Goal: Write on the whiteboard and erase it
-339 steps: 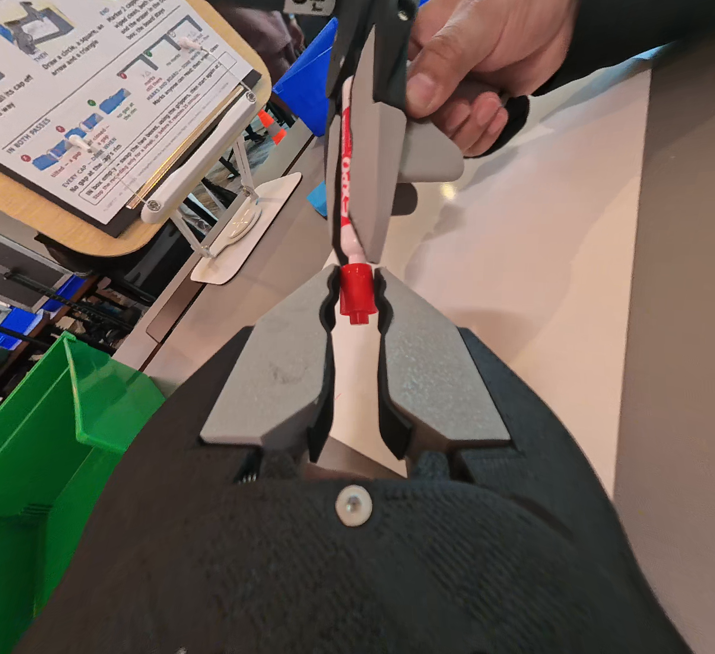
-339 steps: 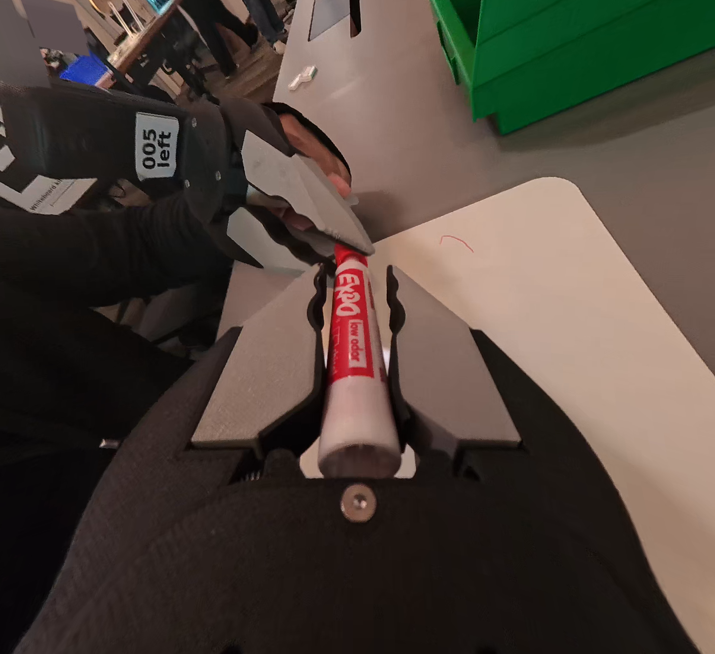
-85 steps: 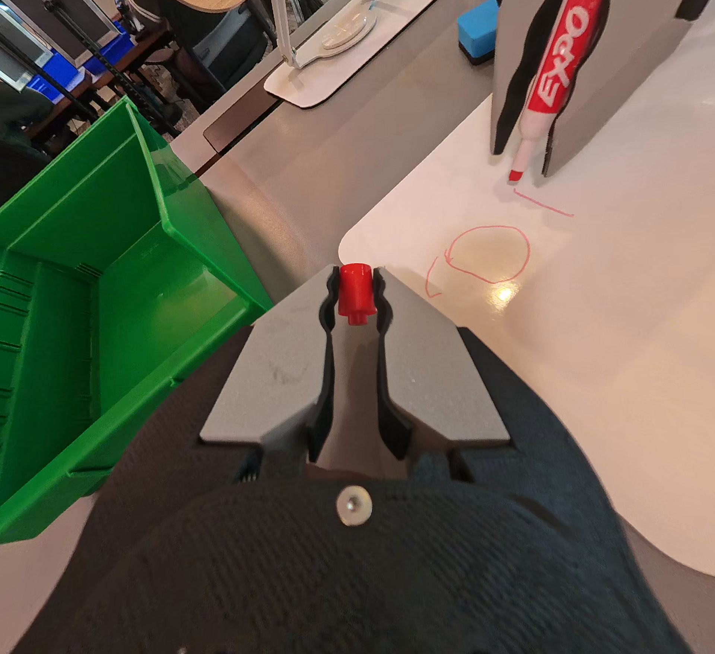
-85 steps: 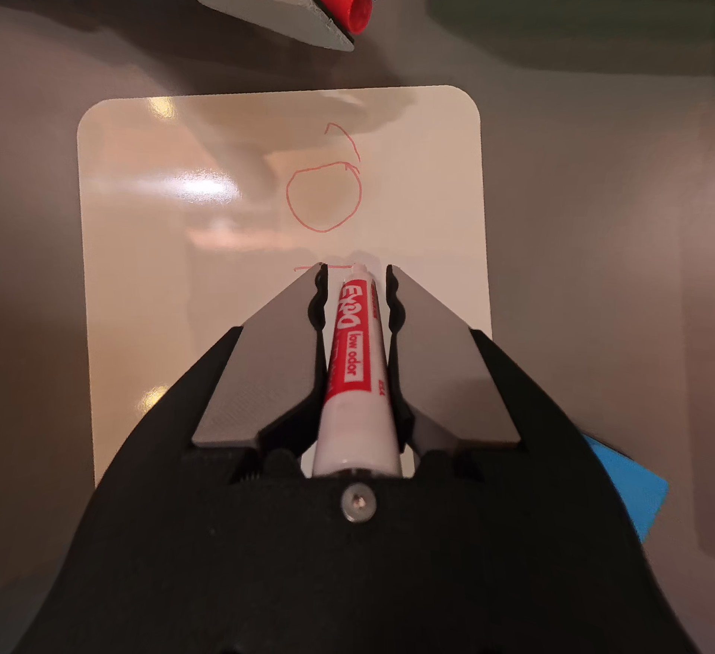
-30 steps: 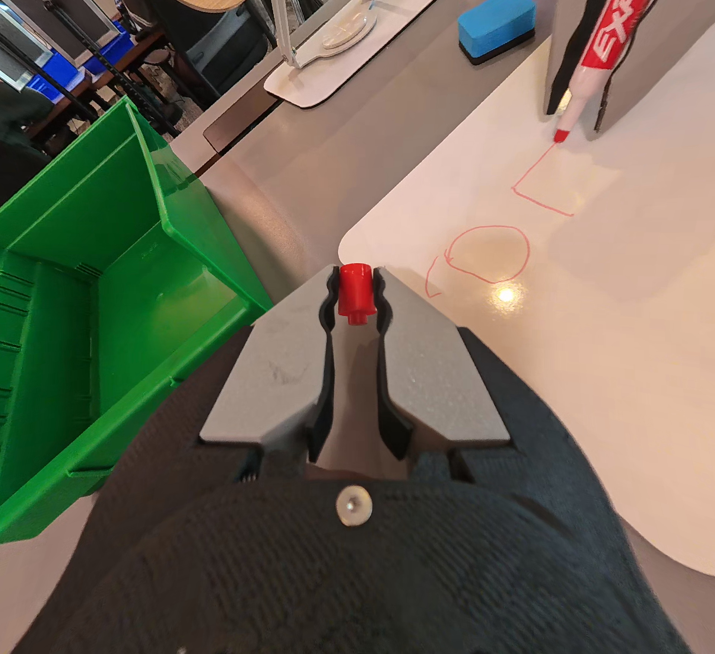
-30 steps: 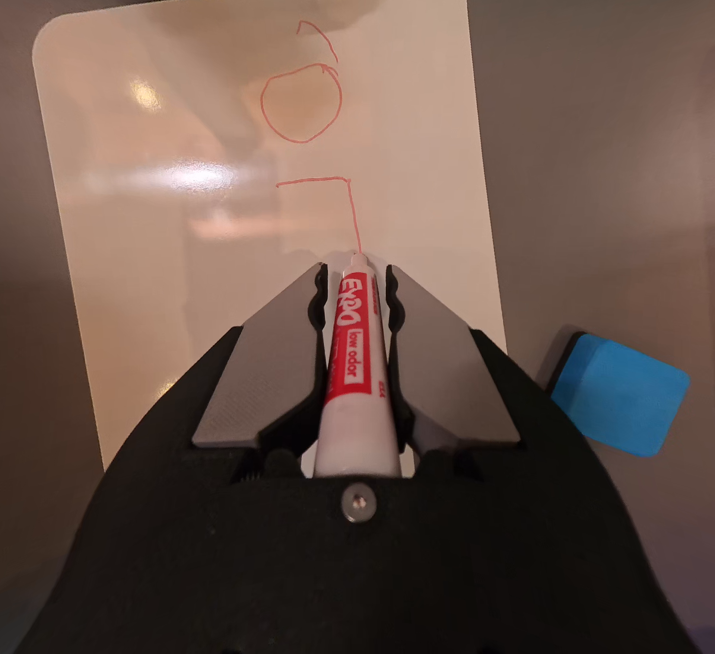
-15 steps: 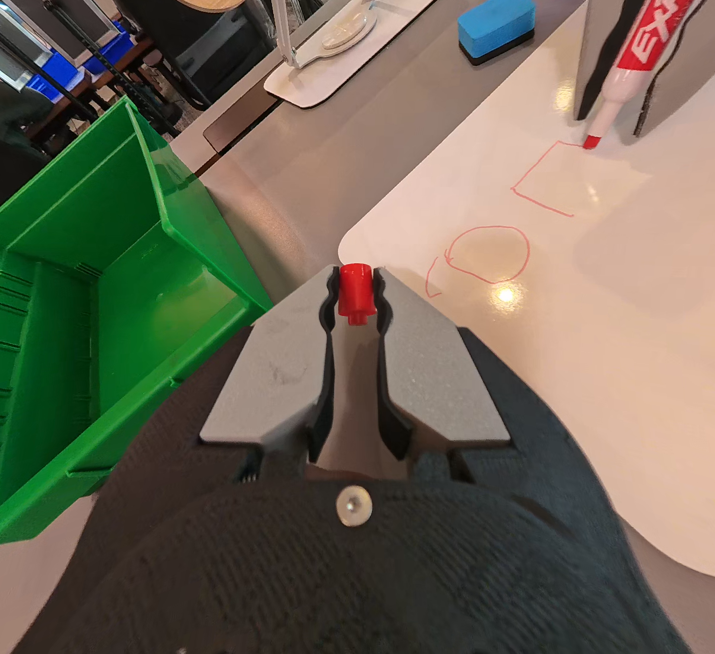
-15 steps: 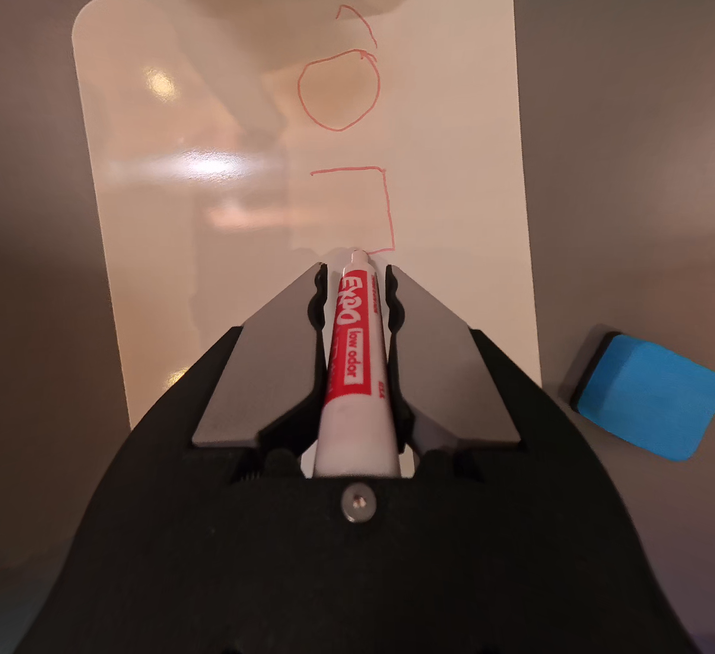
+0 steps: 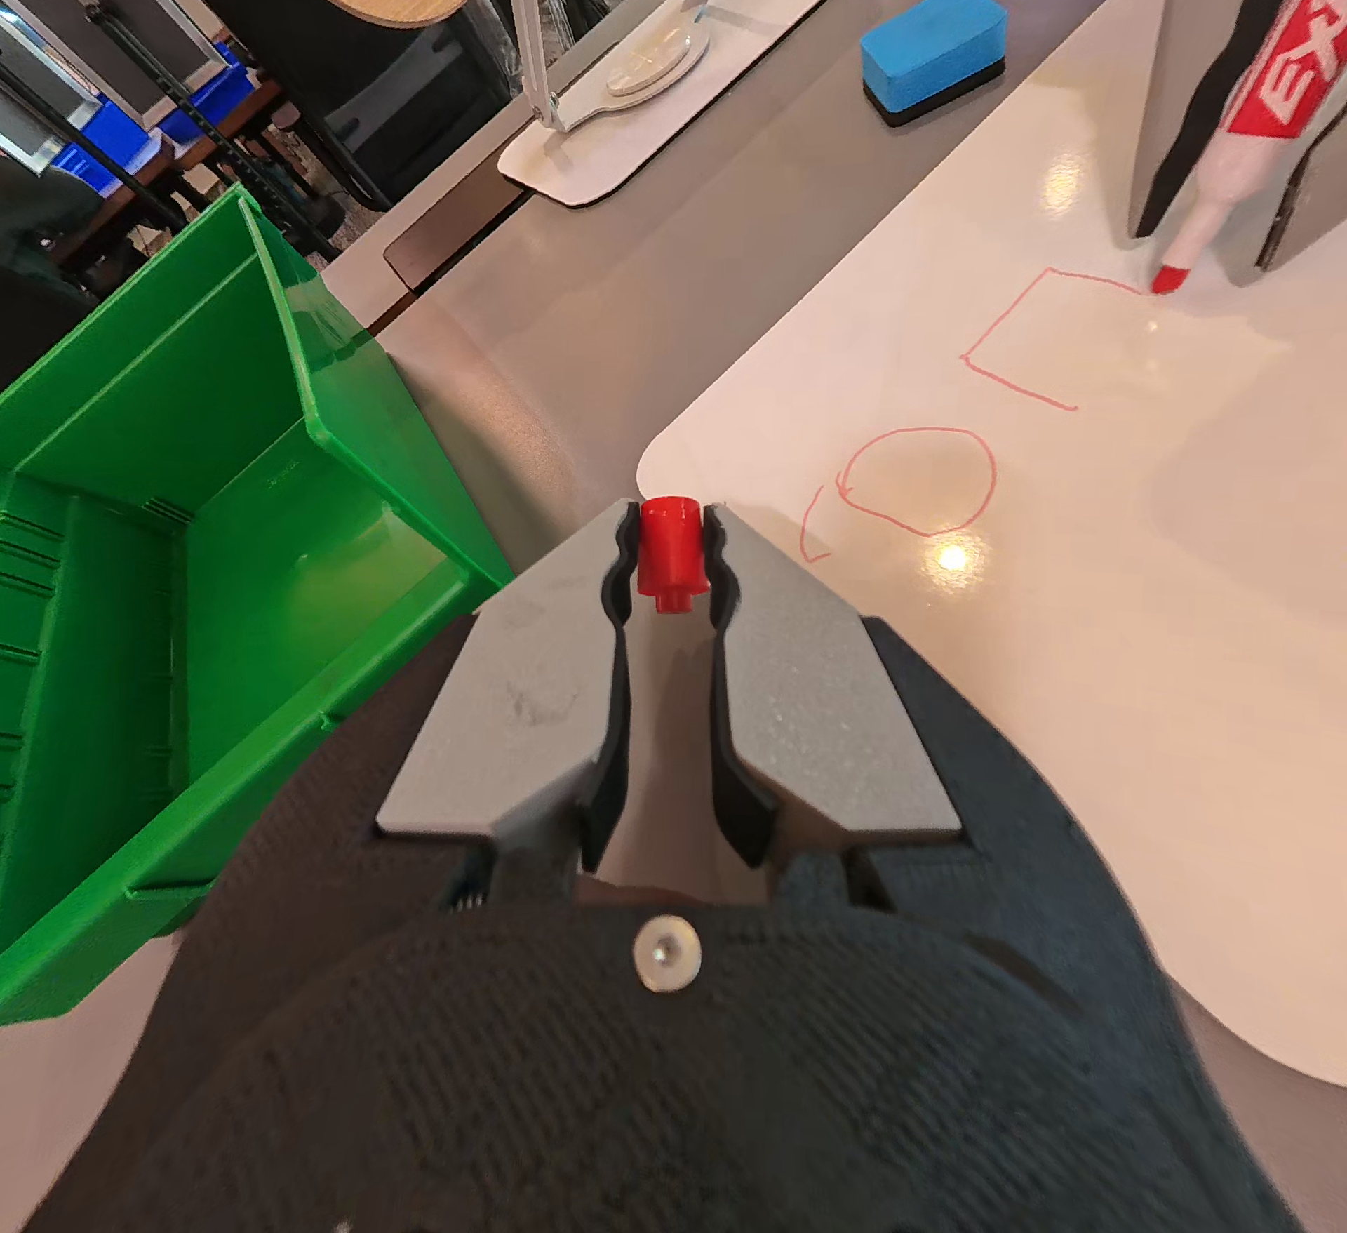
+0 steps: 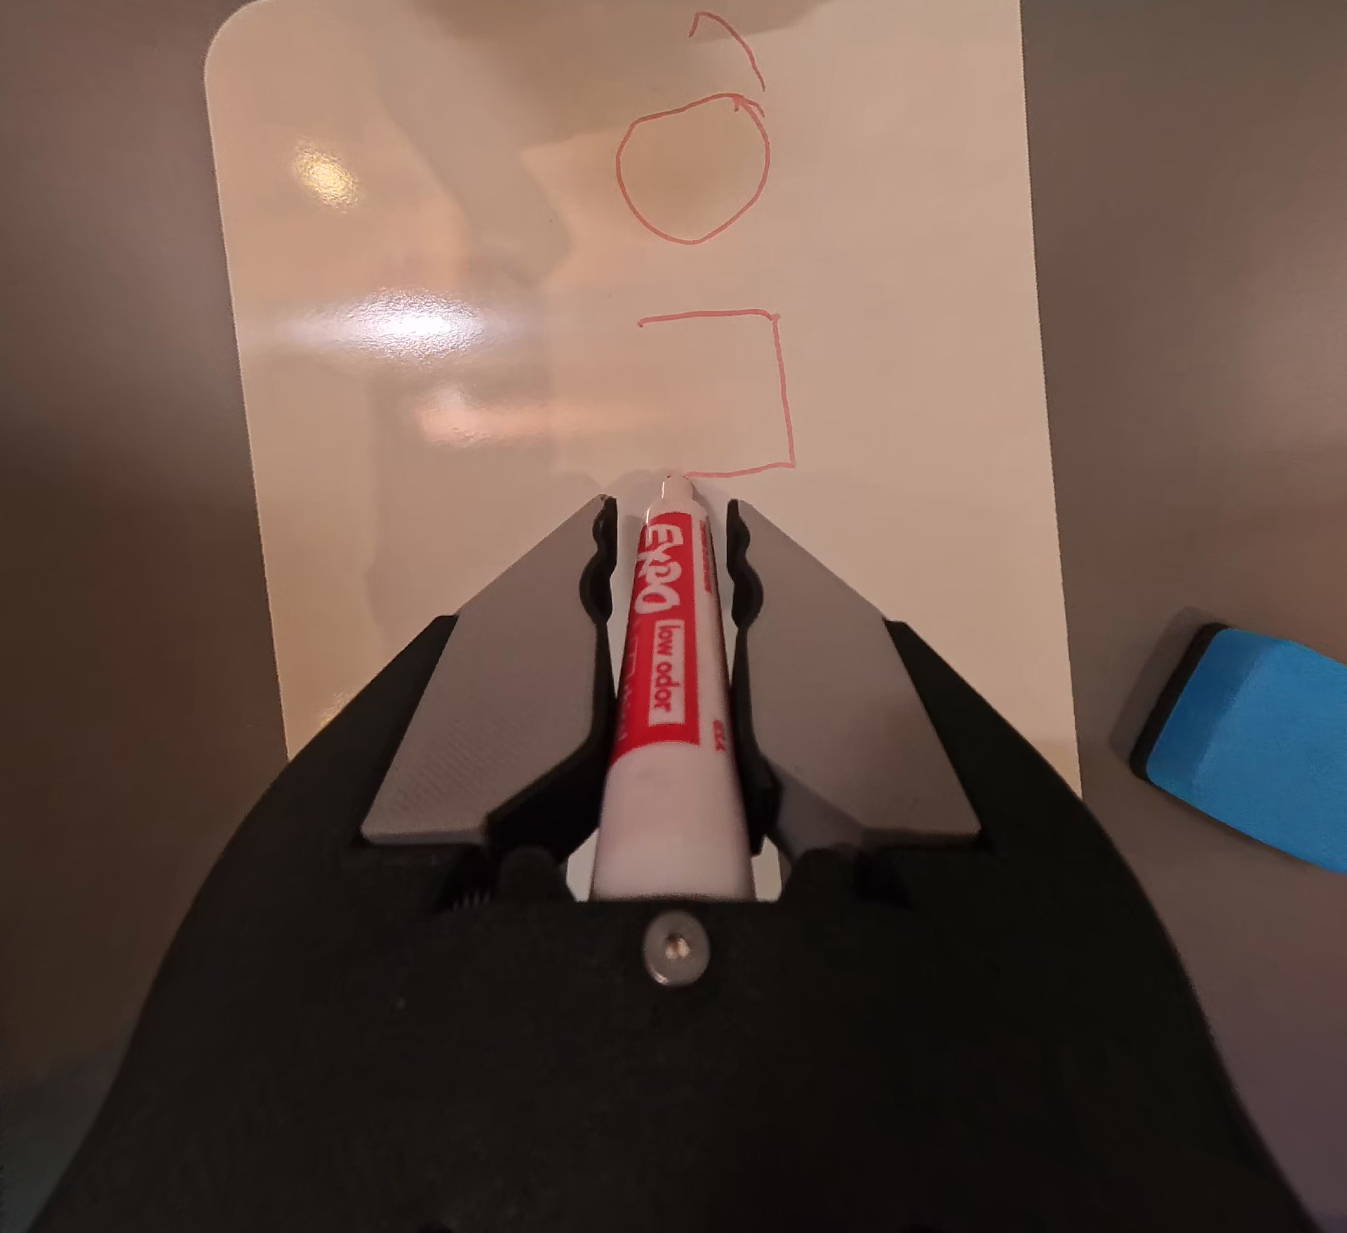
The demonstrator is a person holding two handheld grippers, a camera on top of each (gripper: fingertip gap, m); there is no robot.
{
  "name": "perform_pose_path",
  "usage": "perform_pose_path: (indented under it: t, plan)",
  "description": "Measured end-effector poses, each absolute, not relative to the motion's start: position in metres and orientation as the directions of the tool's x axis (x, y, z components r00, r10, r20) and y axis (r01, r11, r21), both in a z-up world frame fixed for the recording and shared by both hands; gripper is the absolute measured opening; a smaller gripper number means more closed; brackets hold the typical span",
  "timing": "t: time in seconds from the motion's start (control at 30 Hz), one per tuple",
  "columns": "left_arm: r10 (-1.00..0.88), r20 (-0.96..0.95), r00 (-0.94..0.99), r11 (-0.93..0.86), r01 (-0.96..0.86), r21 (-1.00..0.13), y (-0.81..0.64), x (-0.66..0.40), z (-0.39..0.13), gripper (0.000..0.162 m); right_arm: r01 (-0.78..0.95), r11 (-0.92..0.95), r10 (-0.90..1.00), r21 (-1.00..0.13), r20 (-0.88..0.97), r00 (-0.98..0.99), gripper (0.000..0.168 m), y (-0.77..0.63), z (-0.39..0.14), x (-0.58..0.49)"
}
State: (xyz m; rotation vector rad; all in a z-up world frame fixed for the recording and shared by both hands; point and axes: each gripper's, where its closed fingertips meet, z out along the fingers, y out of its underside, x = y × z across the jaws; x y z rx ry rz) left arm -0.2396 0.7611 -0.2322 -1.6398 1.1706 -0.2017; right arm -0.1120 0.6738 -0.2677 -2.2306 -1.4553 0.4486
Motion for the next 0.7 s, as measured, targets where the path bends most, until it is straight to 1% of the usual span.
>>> perform_pose_path:
  t: [0.7]
  plan:
    - [-0.764,-0.400,0.506,0.039,-0.583,-0.812,0.761,-0.240,-0.232,0.016,0.771,-0.338,0.925,-0.539,-0.039,0.378,0.029,0.680,-0.268,-0.133]
